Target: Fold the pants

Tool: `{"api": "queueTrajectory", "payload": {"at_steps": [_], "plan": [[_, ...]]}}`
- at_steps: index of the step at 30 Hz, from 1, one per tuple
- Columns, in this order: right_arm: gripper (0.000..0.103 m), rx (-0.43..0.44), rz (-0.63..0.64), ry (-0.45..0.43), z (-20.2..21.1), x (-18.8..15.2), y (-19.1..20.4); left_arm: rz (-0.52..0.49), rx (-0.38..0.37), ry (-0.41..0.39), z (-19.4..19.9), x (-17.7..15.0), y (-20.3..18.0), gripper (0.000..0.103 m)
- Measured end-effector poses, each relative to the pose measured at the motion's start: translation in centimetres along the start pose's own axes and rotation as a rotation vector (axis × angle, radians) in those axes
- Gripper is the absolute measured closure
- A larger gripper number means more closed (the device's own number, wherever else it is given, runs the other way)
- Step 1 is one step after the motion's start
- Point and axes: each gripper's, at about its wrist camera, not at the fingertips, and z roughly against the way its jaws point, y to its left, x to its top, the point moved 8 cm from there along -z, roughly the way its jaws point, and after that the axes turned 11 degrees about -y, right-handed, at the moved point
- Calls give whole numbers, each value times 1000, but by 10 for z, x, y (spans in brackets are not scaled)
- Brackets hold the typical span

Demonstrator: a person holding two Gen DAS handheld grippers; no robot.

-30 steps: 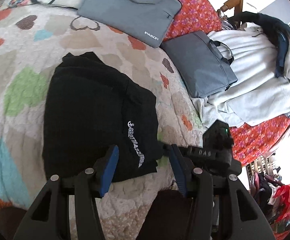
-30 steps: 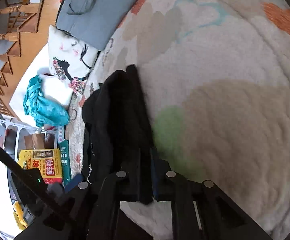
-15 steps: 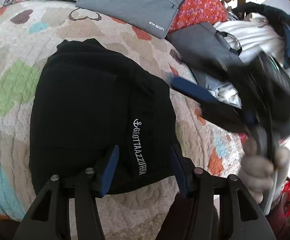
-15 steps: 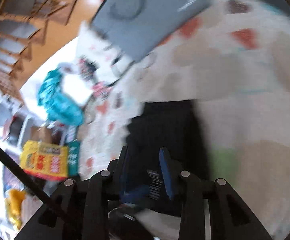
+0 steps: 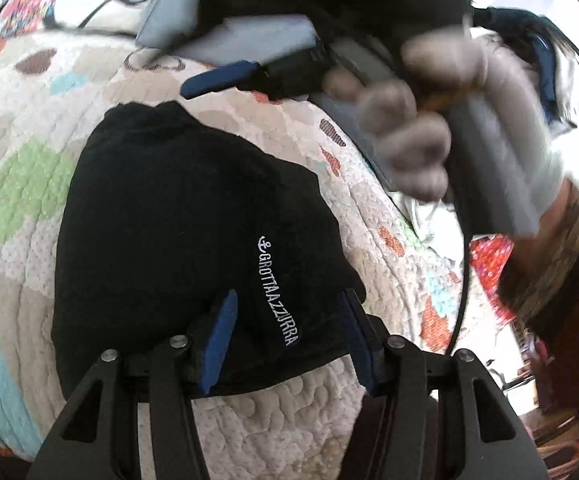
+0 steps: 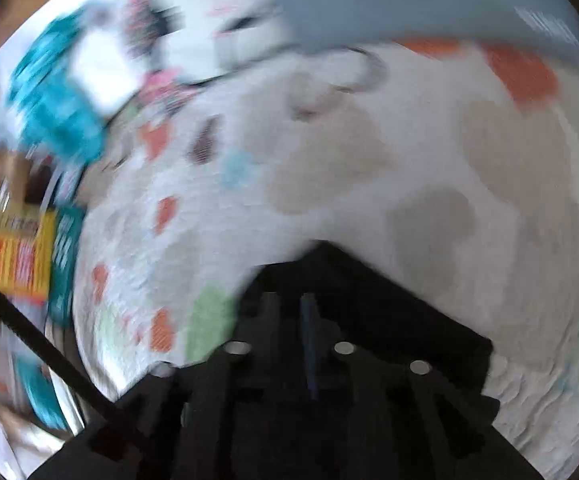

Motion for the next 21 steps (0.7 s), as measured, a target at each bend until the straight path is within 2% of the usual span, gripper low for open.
{"api": "queueTrajectory", "payload": {"at_steps": [1,2,5,6,7,9,11,14,16,19,21], "plan": [[41,-13,56,16,-1,-3,9,-24,8,-7,0,-2,-2,51],[39,-55,149,51,-10,-4,21,-36,9,-11,0,-3,-3,49],[39,-185,313,134,-40,-15,30,-60,5,-23,0,-5,-4,48],[58,-220,349,180,-53,-21,29,-63,3,-27,1,-6,-5,48],[90,-247,367,222,-63,-25,26,-67,1,-31,1,-7,-5,48],[90,-294,410,264,-77,-26,24,-69,0,-37,1,-5,-2,48],[91,-309,390,258,-83,-19,22,-68,-2,-42,0,-5,-2,48],[95,-310,282,218,-85,-2,8,-85,1,-42,-1,-6,-5,48],[102,-348,207,186,-86,13,-9,-86,-3,-42,0,-7,-5,48],[103,-442,182,188,-84,21,-36,-78,-11,-43,0,-7,-5,48],[103,-440,143,140,-70,30,-42,-78,-11,-44,-1,-7,-6,48]]}}
